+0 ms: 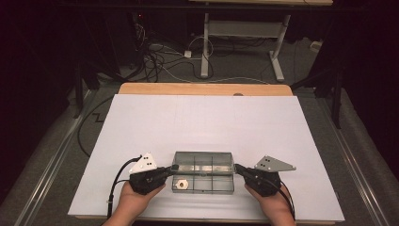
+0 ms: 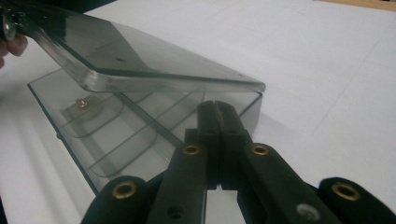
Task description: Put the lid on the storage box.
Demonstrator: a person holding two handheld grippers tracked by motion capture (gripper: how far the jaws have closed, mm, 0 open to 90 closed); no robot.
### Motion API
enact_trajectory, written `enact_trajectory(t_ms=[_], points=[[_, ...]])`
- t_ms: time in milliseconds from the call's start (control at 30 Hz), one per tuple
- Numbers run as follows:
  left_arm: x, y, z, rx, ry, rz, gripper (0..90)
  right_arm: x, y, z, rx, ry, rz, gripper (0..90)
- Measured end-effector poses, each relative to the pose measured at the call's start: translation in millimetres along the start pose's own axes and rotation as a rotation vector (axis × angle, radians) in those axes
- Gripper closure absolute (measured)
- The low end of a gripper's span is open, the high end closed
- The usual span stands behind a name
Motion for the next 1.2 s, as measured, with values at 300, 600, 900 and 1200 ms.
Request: enact_trajectory(t_ms=[300, 600, 900, 1200], points=[[-4.0, -4.2, 7.9, 0.014, 0.006, 0.001, 87.4, -9.1, -7.3, 13.6, 0.028, 0.003, 0.041, 90.0], [-8.6, -6.2, 15.6, 0.033, 0.024, -0.008, 87.4, -16.7, -17.4, 30.9, 0.067, 0.019, 0.076, 90.0], [-11.3, -8.4, 21.2, 0.051, 0.034, -0.014, 87.4, -21.8, -21.0, 43.8, 0.112, 0.05, 0.094, 59.1], [-14.3, -10.9, 24.5, 0.063, 0.052, -0.019, 87.4, -24.9, -14.9, 43.3, 0.124, 0.064, 0.165, 1.2]])
Point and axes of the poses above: each handheld gripper's, and its own axes: y roughly forward along the jaws, z roughly out of its underside, x roughly to its left, the point moved 8 cm from there along y, roughly forward along the jaws, and after that the axes turned 3 degrees about -z, right-handed, at the moved point
